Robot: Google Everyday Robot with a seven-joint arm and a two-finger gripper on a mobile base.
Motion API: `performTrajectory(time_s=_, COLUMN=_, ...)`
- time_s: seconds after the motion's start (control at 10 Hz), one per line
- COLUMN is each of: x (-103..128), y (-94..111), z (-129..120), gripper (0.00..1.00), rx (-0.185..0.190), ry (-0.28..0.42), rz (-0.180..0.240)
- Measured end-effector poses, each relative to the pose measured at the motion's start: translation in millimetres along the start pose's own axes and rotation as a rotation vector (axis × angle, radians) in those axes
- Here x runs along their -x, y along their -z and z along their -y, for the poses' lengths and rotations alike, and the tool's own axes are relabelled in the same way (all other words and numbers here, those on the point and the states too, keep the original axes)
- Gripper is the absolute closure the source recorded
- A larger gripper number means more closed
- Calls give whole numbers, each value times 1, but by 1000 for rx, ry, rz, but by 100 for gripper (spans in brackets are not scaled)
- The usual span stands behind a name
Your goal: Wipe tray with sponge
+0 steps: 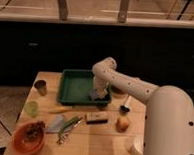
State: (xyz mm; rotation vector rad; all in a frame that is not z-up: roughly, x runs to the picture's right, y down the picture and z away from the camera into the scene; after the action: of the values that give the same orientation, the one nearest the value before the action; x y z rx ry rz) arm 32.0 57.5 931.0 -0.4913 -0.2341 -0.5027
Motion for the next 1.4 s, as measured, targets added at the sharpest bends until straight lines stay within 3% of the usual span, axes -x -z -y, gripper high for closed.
performTrajectory(time_s=0.2, x=-5, y=4, z=18, gripper=81, rx=-21, ry=0, rz=-12)
performTrajectory(time_s=0.5, x=16, y=6, z=42, gripper=81, rx=-43, ry=48, rz=-6)
performTrajectory(time_s=0.6, x=34, y=6, z=49, gripper=81, rx=-47, ry=93, rz=8)
performTrajectory(time_s=1.0, x=78, y=4, z=35, gripper=81, rx=-35, ry=204, rz=32)
performTrajectory(time_s=1.2, x=77, y=2, z=22, gripper=81, rx=-25, ry=198, rz=30)
performTrajectory(time_s=1.4, x=58, y=1, z=1, gripper=81, rx=-8, ry=168, rz=22)
